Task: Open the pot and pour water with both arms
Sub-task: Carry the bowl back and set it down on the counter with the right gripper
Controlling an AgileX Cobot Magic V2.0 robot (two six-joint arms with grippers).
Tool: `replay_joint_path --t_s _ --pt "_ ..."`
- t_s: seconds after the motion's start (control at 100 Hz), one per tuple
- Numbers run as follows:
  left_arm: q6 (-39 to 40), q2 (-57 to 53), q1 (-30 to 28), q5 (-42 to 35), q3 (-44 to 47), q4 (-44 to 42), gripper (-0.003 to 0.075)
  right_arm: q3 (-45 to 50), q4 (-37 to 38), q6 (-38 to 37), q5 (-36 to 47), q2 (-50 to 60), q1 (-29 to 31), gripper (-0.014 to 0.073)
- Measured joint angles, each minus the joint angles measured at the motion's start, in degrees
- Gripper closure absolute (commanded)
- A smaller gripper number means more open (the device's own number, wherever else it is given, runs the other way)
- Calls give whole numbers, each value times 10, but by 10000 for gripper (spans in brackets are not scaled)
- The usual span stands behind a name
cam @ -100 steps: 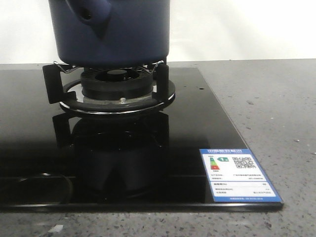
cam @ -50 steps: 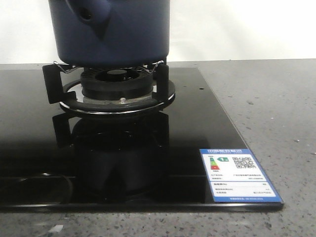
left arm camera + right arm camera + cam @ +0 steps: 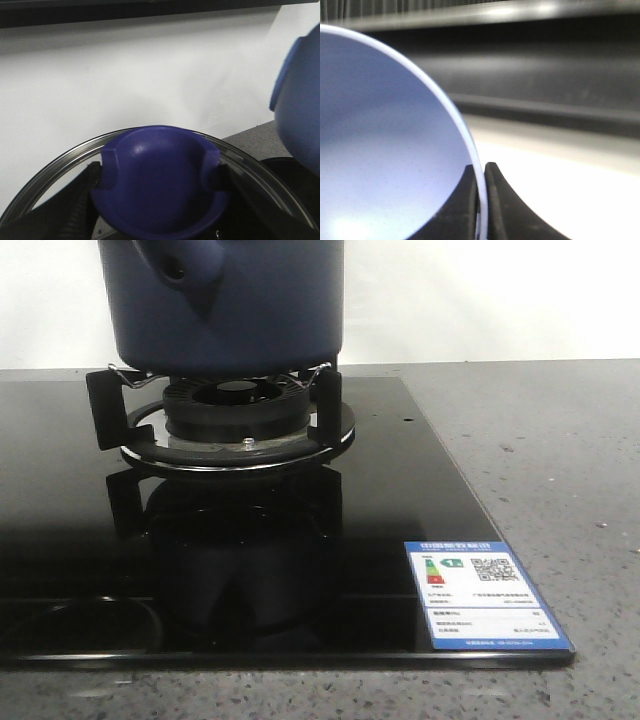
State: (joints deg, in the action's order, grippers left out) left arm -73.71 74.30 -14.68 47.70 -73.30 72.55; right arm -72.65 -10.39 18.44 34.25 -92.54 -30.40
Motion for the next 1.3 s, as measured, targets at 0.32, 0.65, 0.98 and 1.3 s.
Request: replay_joint_path --t_s 0.32,0.65,0.98,1.3 --pt "-24 0 78 2 -4 17 324 -153 -68 -3 -498 69 146 637" --pt "-40 0 160 -6 -4 41 324 -195 -57 -29 -983 75 353 637" --pt "-44 16 209 -13 -4 50 324 -32 -33 -31 -988 70 400 637" --pt "-44 19 210 -14 -4 50 324 -8 -4 -30 -961 69 400 637"
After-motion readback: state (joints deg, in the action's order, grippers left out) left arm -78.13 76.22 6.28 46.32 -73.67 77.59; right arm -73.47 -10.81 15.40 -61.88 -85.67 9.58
